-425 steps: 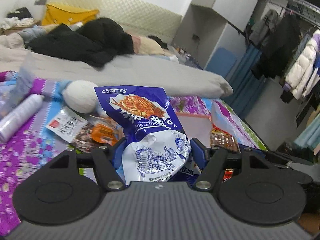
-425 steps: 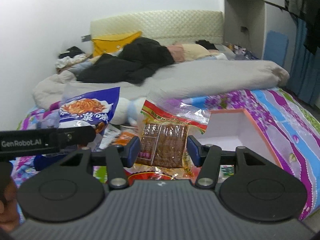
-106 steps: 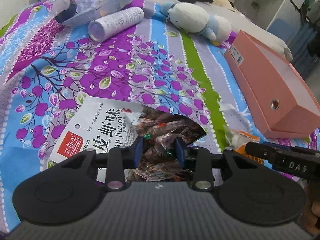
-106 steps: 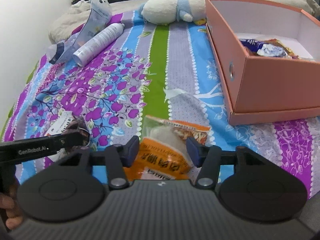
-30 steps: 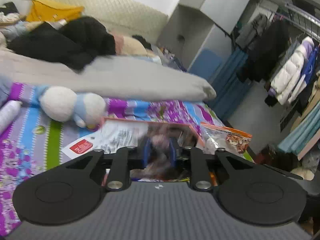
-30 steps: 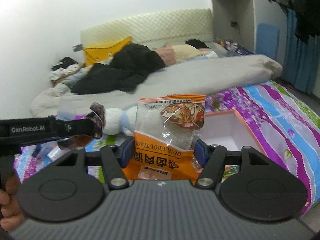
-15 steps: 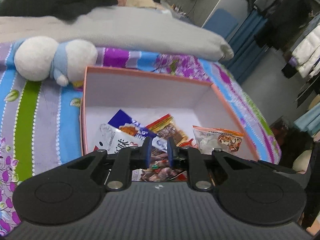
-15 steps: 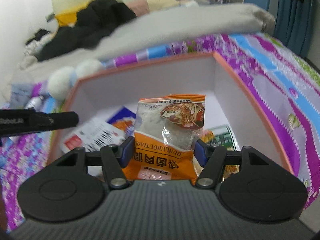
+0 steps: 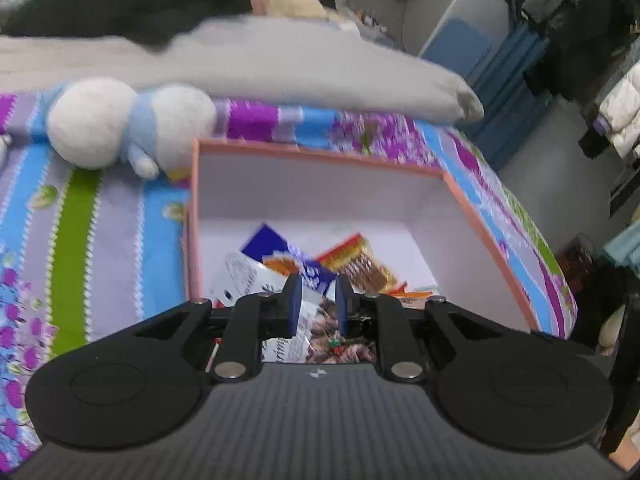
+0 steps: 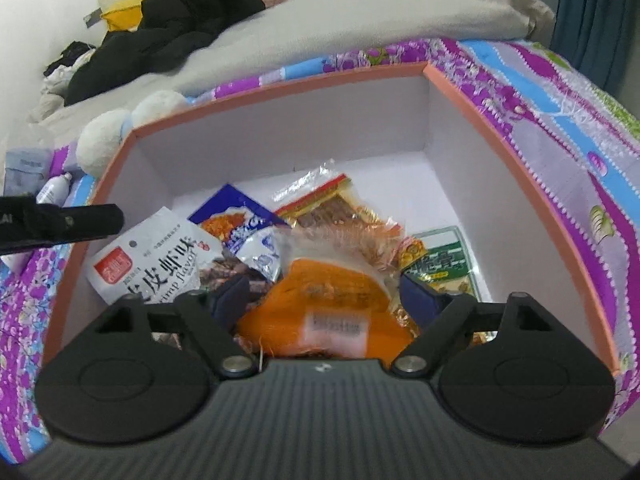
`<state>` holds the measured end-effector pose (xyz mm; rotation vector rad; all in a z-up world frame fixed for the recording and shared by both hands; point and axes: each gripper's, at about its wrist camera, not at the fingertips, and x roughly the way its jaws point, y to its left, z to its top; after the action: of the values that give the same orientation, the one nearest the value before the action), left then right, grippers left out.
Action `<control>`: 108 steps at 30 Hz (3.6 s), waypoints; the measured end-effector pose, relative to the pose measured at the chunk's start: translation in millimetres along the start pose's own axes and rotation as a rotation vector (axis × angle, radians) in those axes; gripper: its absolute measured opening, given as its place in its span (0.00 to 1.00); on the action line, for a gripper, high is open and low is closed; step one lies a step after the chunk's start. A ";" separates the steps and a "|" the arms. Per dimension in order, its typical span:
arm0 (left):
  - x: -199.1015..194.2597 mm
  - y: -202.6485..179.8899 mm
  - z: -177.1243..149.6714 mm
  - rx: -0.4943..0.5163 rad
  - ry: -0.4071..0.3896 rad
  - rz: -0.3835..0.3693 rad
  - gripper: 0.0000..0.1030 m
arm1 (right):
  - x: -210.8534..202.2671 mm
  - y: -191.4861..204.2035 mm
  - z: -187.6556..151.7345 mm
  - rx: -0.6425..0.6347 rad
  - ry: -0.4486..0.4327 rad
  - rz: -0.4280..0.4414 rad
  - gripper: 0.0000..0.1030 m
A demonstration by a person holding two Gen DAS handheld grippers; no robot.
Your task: Organize snacks
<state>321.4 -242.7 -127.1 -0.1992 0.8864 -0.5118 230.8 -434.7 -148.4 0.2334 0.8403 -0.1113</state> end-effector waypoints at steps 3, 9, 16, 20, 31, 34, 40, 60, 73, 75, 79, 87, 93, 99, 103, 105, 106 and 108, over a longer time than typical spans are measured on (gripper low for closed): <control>-22.1 -5.5 6.7 0.016 -0.030 -0.002 0.20 | -16.6 2.2 4.0 0.017 -0.034 0.000 0.82; -79.5 -20.8 16.7 0.060 -0.126 -0.013 0.26 | -65.7 12.1 13.6 0.027 -0.125 0.000 0.82; -145.5 -37.5 19.8 0.116 -0.220 -0.033 0.43 | -125.2 28.7 18.5 0.026 -0.229 -0.004 0.82; -179.7 -41.5 15.3 0.137 -0.256 -0.051 0.63 | -157.4 41.0 17.5 0.026 -0.287 -0.004 0.82; -253.2 -45.1 -8.4 0.181 -0.310 -0.038 0.99 | -218.5 62.8 -1.3 0.034 -0.392 -0.012 0.82; -266.0 -45.2 -17.2 0.189 -0.309 -0.028 1.00 | -231.5 66.9 -10.5 0.036 -0.407 -0.013 0.82; -277.1 -44.2 -35.9 0.202 -0.300 -0.010 1.00 | -246.0 70.7 -31.5 0.047 -0.422 -0.015 0.82; -264.1 -19.4 -101.5 0.220 -0.236 0.055 1.00 | -231.6 81.3 -103.9 0.059 -0.393 -0.031 0.81; -279.8 -9.4 -114.7 0.178 -0.232 0.087 1.00 | -241.8 91.1 -117.0 0.035 -0.390 -0.015 0.82; -282.3 -11.0 -115.8 0.183 -0.234 0.090 1.00 | -244.1 91.1 -118.1 0.036 -0.393 -0.017 0.81; -286.1 -13.0 -117.4 0.191 -0.237 0.085 1.00 | -245.5 90.5 -119.0 0.035 -0.393 -0.018 0.81; -292.1 -15.7 -118.7 0.203 -0.242 0.091 1.00 | -248.7 92.6 -119.5 0.031 -0.397 -0.016 0.81; -297.3 -16.8 -118.5 0.208 -0.252 0.091 1.00 | -250.0 92.7 -121.1 0.029 -0.398 -0.015 0.81; -299.1 -17.1 -119.3 0.211 -0.251 0.091 1.00 | -253.1 93.4 -122.8 0.026 -0.402 -0.014 0.82; -300.3 -16.6 -120.1 0.207 -0.251 0.091 1.00 | -254.8 94.3 -123.2 0.023 -0.402 -0.013 0.81; -300.7 -16.5 -120.3 0.209 -0.251 0.091 1.00 | -255.2 94.5 -123.3 0.022 -0.402 -0.013 0.81; -300.7 -16.6 -120.3 0.210 -0.251 0.094 1.00 | -255.2 94.6 -123.3 0.023 -0.402 -0.013 0.82; -301.1 -16.2 -120.2 0.211 -0.250 0.096 1.00 | -255.1 94.5 -123.4 0.023 -0.401 -0.013 0.81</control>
<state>64.8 -99.6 11.1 -0.0269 0.5902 -0.4756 -9.8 -311.1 -21.7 0.2174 0.4419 -0.1737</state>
